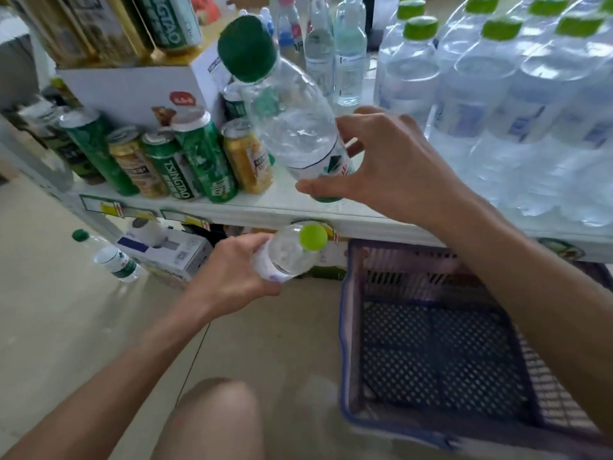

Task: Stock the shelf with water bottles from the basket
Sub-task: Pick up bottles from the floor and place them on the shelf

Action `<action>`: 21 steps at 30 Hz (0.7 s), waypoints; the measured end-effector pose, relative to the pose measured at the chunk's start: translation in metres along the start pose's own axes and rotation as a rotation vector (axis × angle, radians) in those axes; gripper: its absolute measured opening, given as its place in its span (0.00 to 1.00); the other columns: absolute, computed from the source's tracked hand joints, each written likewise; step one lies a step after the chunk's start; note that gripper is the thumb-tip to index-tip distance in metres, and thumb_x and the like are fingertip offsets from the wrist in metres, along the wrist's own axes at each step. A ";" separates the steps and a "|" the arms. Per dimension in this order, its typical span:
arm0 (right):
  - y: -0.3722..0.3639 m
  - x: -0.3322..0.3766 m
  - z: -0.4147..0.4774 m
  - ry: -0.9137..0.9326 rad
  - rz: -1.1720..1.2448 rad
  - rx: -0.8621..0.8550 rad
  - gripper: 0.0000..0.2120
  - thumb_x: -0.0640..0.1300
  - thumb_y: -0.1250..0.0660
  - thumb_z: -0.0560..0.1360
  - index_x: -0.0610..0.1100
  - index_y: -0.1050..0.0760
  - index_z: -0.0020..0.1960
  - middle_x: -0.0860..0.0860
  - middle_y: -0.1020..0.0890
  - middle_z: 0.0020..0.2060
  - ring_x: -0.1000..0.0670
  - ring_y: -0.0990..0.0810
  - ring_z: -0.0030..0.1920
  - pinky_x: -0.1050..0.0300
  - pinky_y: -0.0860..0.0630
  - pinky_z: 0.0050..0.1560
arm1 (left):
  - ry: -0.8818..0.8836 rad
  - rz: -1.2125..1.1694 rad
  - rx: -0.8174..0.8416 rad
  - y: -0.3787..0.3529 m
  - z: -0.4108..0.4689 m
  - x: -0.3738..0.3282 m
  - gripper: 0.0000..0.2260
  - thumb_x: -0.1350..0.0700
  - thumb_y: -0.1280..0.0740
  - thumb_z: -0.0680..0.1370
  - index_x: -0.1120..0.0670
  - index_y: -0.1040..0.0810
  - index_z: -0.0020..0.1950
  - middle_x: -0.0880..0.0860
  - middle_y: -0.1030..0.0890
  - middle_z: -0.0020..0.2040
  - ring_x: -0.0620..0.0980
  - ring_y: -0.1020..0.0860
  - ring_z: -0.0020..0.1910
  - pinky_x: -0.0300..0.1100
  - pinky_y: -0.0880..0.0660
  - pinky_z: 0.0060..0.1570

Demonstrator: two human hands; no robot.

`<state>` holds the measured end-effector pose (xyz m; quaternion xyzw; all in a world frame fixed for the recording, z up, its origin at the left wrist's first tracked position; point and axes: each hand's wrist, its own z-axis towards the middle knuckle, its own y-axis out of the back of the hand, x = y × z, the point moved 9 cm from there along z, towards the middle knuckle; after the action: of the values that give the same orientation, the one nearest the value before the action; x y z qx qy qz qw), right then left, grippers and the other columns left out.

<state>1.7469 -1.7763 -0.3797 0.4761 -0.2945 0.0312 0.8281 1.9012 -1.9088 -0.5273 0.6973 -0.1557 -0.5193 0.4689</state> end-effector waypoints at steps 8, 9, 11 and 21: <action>0.069 -0.078 -0.047 -0.247 0.093 -0.130 0.19 0.64 0.22 0.66 0.58 0.16 0.54 0.65 0.16 0.41 0.59 0.16 0.43 0.60 0.18 0.42 | -0.083 -0.261 -0.098 0.034 0.029 -0.094 0.20 0.47 0.17 0.63 0.43 0.15 0.53 0.39 0.14 0.49 0.43 0.17 0.51 0.45 0.20 0.54; 0.071 -0.088 -0.054 -0.281 0.112 -0.144 0.18 0.64 0.22 0.66 0.59 0.16 0.53 0.64 0.16 0.41 0.59 0.15 0.42 0.58 0.18 0.43 | -0.093 -0.290 -0.111 0.034 0.034 -0.105 0.21 0.47 0.17 0.64 0.44 0.15 0.54 0.40 0.14 0.49 0.43 0.17 0.51 0.42 0.20 0.54; 0.073 -0.105 -0.068 -0.340 0.128 -0.163 0.20 0.63 0.21 0.66 0.57 0.16 0.55 0.63 0.15 0.41 0.60 0.15 0.39 0.57 0.17 0.45 | -0.104 -0.354 -0.149 0.030 0.046 -0.124 0.19 0.49 0.17 0.65 0.47 0.15 0.54 0.41 0.13 0.47 0.39 0.16 0.48 0.34 0.20 0.48; 0.054 -0.154 -0.087 -0.486 0.095 -0.178 0.24 0.63 0.22 0.68 0.51 0.17 0.58 0.61 0.18 0.44 0.67 0.22 0.38 0.77 0.31 0.38 | -0.117 -0.557 -0.284 -0.014 0.089 -0.169 0.21 0.50 0.17 0.66 0.50 0.15 0.57 0.45 0.12 0.48 0.44 0.14 0.45 0.48 0.16 0.51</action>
<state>1.6419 -1.6418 -0.4500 0.3806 -0.5084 -0.0714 0.7692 1.7503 -1.8267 -0.4432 0.6097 0.0889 -0.6835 0.3915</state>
